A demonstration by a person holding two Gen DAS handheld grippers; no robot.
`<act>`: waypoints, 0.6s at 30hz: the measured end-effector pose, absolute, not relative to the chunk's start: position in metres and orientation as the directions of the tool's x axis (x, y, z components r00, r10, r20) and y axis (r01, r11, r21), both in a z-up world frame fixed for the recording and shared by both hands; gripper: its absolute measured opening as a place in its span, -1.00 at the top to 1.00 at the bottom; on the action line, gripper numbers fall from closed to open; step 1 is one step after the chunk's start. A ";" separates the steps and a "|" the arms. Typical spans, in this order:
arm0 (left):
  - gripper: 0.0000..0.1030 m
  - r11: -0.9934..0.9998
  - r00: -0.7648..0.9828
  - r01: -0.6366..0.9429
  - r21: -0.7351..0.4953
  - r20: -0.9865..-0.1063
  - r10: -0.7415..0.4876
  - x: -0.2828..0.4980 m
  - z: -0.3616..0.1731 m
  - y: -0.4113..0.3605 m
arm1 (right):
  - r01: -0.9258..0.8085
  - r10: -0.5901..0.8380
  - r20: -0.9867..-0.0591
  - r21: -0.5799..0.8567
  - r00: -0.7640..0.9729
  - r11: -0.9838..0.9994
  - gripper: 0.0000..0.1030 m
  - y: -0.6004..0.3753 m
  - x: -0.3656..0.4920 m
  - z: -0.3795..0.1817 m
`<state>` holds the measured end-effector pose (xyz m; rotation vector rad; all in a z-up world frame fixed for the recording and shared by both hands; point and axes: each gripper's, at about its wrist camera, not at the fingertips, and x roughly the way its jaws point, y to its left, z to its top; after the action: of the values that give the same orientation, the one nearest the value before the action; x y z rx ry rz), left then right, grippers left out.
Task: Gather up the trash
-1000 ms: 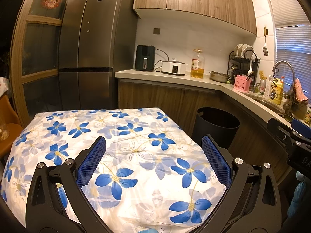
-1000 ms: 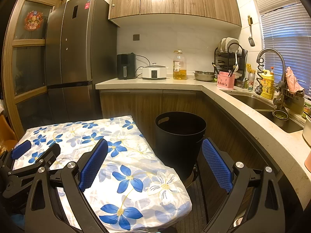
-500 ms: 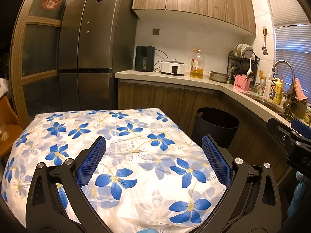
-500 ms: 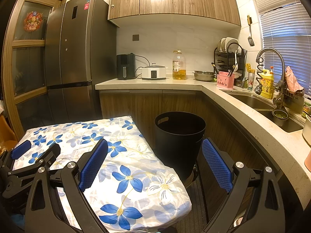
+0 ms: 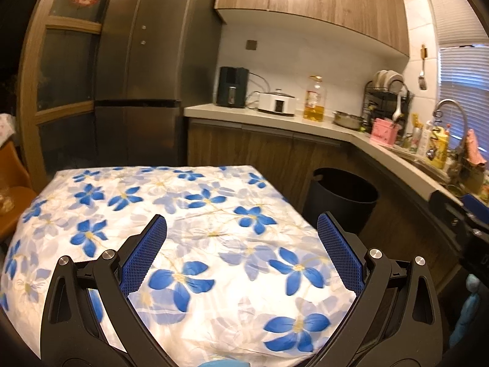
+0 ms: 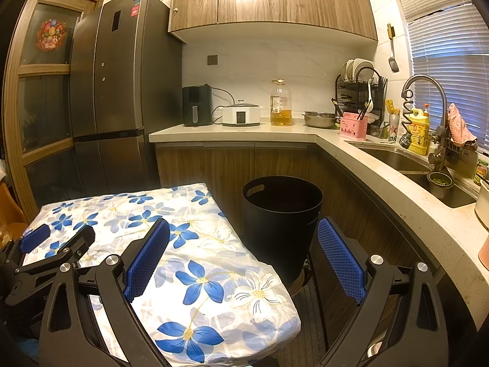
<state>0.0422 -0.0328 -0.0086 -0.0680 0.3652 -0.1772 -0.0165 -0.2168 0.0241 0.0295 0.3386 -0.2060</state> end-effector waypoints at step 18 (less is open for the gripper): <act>-0.89 0.988 0.927 0.142 -0.068 -0.341 -0.157 0.039 -0.010 -0.035 | 0.211 -0.199 -0.333 0.001 0.922 0.978 -0.82 -0.216 -0.018 0.021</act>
<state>0.0389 -0.0348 -0.0105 -0.0423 0.3535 -0.1531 -0.0178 -0.2158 0.0213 0.0369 0.3385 -0.2103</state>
